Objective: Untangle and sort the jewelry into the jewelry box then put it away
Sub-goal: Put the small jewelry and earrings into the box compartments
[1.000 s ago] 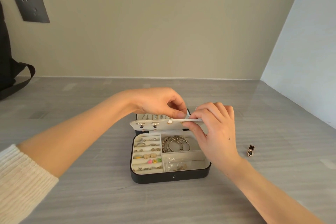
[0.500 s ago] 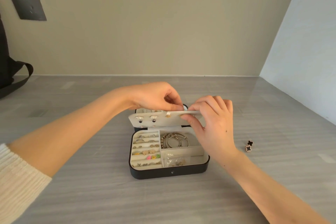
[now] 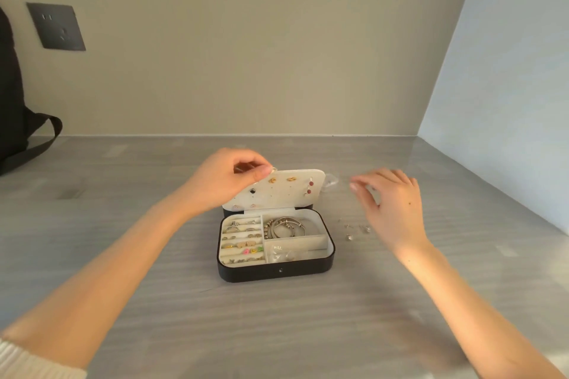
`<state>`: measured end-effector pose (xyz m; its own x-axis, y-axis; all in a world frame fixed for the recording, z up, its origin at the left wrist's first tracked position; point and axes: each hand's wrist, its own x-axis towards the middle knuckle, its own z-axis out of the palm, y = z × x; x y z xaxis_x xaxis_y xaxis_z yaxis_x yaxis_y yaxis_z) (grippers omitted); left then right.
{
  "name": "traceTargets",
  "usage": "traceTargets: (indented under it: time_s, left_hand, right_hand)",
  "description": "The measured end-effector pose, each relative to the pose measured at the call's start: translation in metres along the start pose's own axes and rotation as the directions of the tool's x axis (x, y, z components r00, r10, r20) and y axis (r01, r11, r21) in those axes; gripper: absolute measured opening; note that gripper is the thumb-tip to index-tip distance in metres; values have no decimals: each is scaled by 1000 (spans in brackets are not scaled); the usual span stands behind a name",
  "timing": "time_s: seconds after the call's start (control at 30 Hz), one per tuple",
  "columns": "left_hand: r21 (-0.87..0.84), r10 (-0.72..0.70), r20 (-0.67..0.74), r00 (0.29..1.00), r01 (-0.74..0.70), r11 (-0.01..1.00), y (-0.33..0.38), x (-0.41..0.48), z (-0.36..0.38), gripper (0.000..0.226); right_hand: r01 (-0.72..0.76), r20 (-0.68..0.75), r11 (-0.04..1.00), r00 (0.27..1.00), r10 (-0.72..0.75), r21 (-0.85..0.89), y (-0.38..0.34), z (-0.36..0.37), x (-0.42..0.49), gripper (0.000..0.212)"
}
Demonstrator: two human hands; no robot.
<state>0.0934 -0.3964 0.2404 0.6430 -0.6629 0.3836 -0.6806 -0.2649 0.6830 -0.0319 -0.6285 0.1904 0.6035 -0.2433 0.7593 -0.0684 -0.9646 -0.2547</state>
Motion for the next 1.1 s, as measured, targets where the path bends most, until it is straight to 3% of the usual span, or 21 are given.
traceTargets:
  time_s: [0.07,0.13,0.3,0.43,0.53,0.67,0.73,0.83,0.9,1.0,1.1]
  left_hand:
    - [61,-7,-63,998,11,998,-1,1,2,10]
    - [100,-16,-113,993,28,995,-1,2,5,14]
    - [125,-48,-210,977,75,989,-3,1,6,18]
    - [88,-55,-282,958,83,993,-9,-2,5,15]
    - [-4,-95,-316,944,98,995,-15,-3,7,15]
    - [-152,-191,-351,917,145,978,-29,-3,10,18]
    - [-233,-235,-358,904,158,960,-36,-3,13,19]
    - [-358,-299,-351,887,168,919,-43,-3,18,15]
    - [-397,-328,-348,879,179,900,-46,-2,20,10]
    - [-439,-359,-356,863,185,879,-51,-1,20,14]
    - [-487,-401,-311,862,218,846,-59,-3,22,19]
  right_hand:
    - [-121,273,959,943,192,-256,22,-3,-3,22]
    - [-114,444,907,842,305,-405,31,0,-5,27]
    - [-87,557,900,759,337,-426,24,8,3,17]
    - [-249,674,909,610,416,-336,22,10,13,20]
    - [-256,735,908,533,419,-332,22,13,21,13]
    - [-264,799,916,454,394,-302,16,4,28,18]
    - [-340,793,921,500,349,-191,12,-7,31,21]
    - [-513,671,848,676,305,131,-6,-17,30,24]
    - [-531,595,802,749,291,276,-34,-17,28,25]
    - [-503,540,796,796,275,336,-73,0,24,32]
    - [-450,389,846,861,327,285,-88,32,22,28]
